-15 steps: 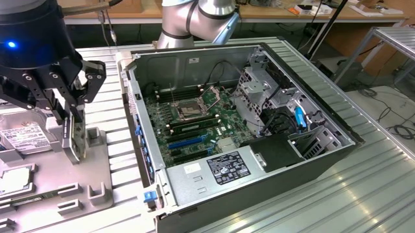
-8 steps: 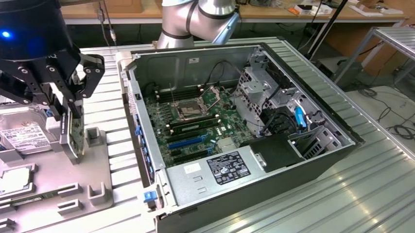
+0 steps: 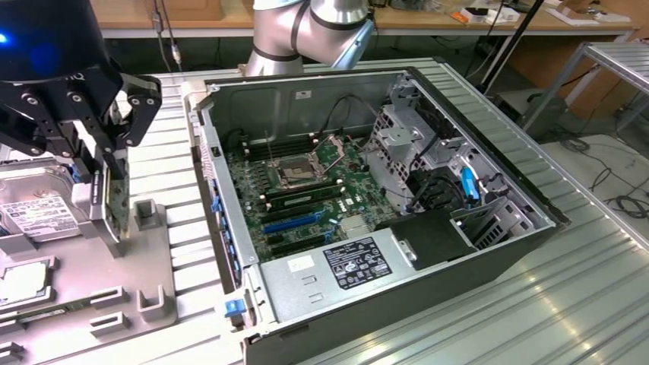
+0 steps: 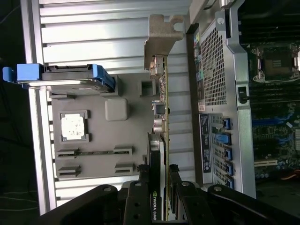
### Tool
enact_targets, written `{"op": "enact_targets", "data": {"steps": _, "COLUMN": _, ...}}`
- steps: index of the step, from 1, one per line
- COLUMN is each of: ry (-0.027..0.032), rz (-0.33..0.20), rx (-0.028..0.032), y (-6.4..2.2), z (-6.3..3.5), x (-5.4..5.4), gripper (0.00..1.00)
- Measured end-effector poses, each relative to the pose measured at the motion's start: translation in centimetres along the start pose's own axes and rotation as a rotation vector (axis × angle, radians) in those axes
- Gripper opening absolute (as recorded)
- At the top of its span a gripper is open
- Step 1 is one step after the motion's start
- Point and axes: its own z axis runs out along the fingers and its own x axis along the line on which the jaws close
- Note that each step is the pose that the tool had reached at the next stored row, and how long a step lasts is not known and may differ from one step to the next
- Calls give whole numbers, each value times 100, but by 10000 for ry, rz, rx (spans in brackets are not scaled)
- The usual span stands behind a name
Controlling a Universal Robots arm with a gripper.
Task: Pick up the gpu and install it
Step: 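Pick up the gpu and move the gpu toward the slot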
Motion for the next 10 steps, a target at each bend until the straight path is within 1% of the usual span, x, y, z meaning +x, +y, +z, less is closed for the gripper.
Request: {"op": "enact_targets", "data": {"steps": 10, "ry": 0, "rz": 0, "rx": 0, "y": 3, "z": -82, "x": -2, "gripper": 27}}
